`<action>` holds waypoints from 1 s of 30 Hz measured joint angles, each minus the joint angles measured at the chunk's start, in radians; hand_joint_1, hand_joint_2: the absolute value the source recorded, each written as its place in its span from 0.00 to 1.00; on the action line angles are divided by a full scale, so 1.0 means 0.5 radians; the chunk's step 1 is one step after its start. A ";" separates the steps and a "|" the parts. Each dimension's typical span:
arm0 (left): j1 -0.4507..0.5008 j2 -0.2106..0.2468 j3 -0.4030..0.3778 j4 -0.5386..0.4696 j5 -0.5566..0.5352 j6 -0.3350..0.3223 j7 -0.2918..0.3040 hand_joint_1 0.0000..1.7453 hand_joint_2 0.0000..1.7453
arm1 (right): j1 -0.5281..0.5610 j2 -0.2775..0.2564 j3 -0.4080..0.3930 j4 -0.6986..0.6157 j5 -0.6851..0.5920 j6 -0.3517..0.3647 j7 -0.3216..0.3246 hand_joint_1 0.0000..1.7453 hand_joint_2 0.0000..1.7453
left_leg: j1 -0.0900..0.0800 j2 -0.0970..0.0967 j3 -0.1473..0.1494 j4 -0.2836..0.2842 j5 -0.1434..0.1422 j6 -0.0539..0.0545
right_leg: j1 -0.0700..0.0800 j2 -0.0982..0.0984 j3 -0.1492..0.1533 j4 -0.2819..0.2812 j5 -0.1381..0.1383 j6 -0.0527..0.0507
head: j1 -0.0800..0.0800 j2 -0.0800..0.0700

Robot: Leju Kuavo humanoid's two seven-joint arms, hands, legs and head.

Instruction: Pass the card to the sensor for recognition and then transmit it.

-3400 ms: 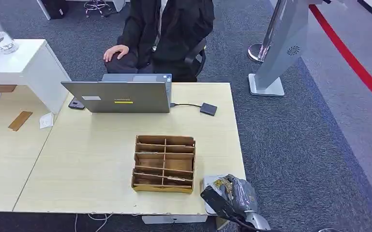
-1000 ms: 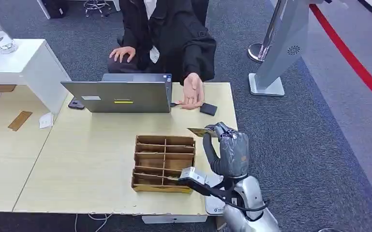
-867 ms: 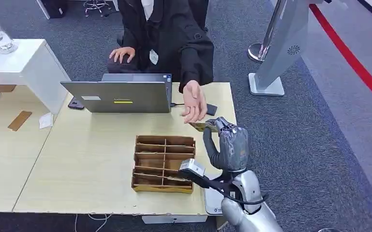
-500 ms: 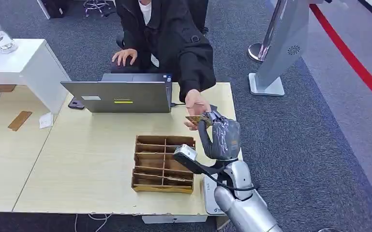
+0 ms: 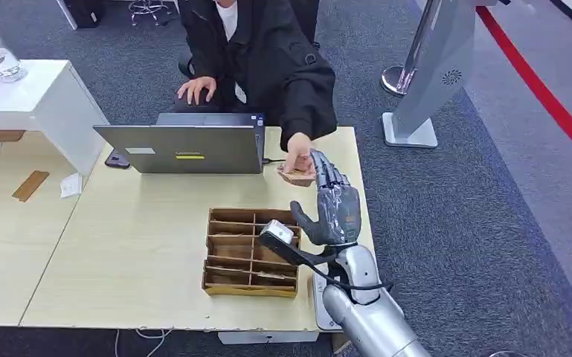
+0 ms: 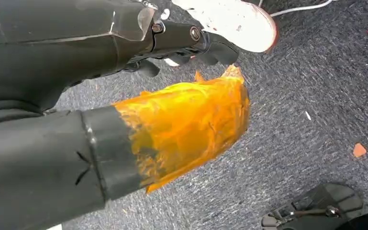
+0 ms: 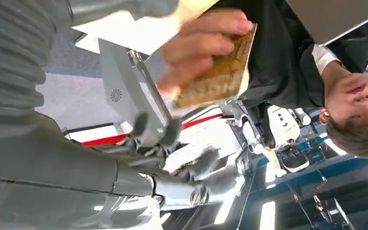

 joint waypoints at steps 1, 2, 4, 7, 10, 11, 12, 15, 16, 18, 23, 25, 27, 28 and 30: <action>0.000 0.000 -0.001 0.000 0.000 0.000 0.001 0.00 0.00 | -0.001 0.000 0.000 0.005 0.000 0.000 0.000 0.00 1.00 | 0.000 0.000 0.000 0.000 0.000 0.000 | 0.000 0.000 0.000 0.000 0.000 0.000 | 0.001 0.000; 0.000 0.000 -0.001 0.000 0.000 0.000 0.001 0.00 0.00 | -0.002 0.000 0.000 0.009 0.000 0.000 0.000 0.00 1.00 | 0.000 0.000 0.000 0.000 0.000 0.000 | 0.000 0.000 0.000 0.000 0.000 0.000 | 0.001 0.000; 0.000 0.001 -0.001 0.000 0.000 0.000 0.001 0.00 0.00 | -0.002 0.001 0.000 0.011 0.000 0.000 0.000 0.00 1.00 | 0.000 0.000 0.000 0.000 0.000 0.000 | 0.000 0.000 0.000 0.000 0.000 0.000 | 0.001 0.000; 0.000 0.001 -0.001 0.000 0.000 0.000 0.001 0.00 0.00 | -0.004 0.001 0.001 0.019 0.001 0.000 0.000 0.00 1.00 | 0.000 0.000 0.000 0.000 0.000 0.000 | 0.000 0.000 0.000 0.000 0.000 0.000 | 0.001 0.000; 0.000 0.001 -0.001 0.000 0.001 0.000 0.001 0.00 0.00 | -0.004 0.001 0.008 0.020 0.014 0.000 0.000 0.00 1.00 | 0.000 0.000 0.000 0.000 0.000 0.000 | 0.000 0.000 0.000 0.000 0.000 0.000 | 0.001 0.000; 0.000 0.001 -0.001 0.000 0.001 0.000 0.001 0.00 0.00 | -0.004 0.001 0.014 0.020 0.019 0.000 0.000 0.00 1.00 | 0.000 0.000 0.000 0.000 0.000 0.000 | 0.000 0.000 0.000 0.000 0.000 0.000 | 0.001 0.000; 0.000 0.001 -0.001 0.000 0.001 0.000 0.001 0.00 0.00 | -0.004 0.001 0.018 0.020 0.021 0.000 0.000 0.00 1.00 | 0.000 0.000 0.000 0.000 0.000 0.000 | 0.000 0.000 0.000 0.000 0.000 0.000 | 0.001 0.000; 0.000 0.002 -0.001 0.000 0.001 0.000 0.001 0.00 0.00 | -0.004 0.002 0.034 0.019 0.031 -0.002 0.001 0.00 1.00 | 0.000 0.000 0.000 0.000 0.000 0.000 | 0.000 0.000 0.000 0.000 0.000 0.000 | 0.001 0.000; 0.000 0.003 -0.001 0.000 0.001 0.000 0.001 0.00 0.00 | -0.004 0.002 0.038 0.019 0.034 -0.002 0.001 0.00 1.00 | 0.000 0.000 0.000 0.000 0.000 0.000 | 0.000 0.000 0.000 0.000 0.000 0.000 | 0.001 0.000; 0.001 0.005 -0.001 0.000 0.002 0.000 0.001 0.00 0.00 | -0.004 0.001 0.047 0.018 0.043 -0.004 0.000 0.00 1.00 | 0.000 0.000 0.000 0.000 0.000 0.000 | 0.000 0.000 0.000 0.000 0.000 0.000 | 0.001 0.000; 0.001 0.011 -0.001 0.000 0.005 0.001 0.001 0.00 0.00 | -0.002 0.001 0.077 0.001 0.048 -0.003 -0.017 0.00 1.00 | 0.000 0.000 0.000 0.000 0.000 0.000 | 0.000 0.000 0.000 0.000 0.000 0.000 | 0.001 0.000; 0.002 0.011 0.000 0.000 0.008 0.002 0.000 0.00 0.00 | 0.004 0.001 0.098 -0.022 0.031 -0.002 -0.044 0.00 1.00 | 0.000 0.000 0.000 0.000 0.000 0.000 | 0.000 0.000 0.000 0.000 0.000 0.000 | 0.001 0.000; 0.004 0.015 0.000 0.000 0.010 0.002 0.000 0.00 0.00 | 0.014 -0.002 0.118 -0.053 0.008 0.000 -0.063 0.00 1.00 | 0.000 0.000 0.000 0.000 0.000 0.000 | 0.000 0.000 -0.001 0.000 0.000 0.000 | 0.001 0.000; 0.004 0.016 0.000 0.000 0.010 0.002 0.000 0.00 0.00 | 0.017 -0.003 0.127 -0.066 0.003 0.000 -0.066 0.00 1.00 | 0.000 0.000 0.000 0.000 0.000 0.000 | 0.000 0.000 -0.001 0.000 0.000 0.000 | 0.001 0.000; 0.004 0.018 0.000 0.000 0.010 0.002 0.000 0.00 0.00 | 0.023 -0.005 0.139 -0.082 0.000 0.000 -0.069 0.00 1.00 | 0.000 0.000 0.000 0.000 0.000 0.000 | 0.000 0.000 -0.001 0.000 0.000 0.000 | 0.001 0.000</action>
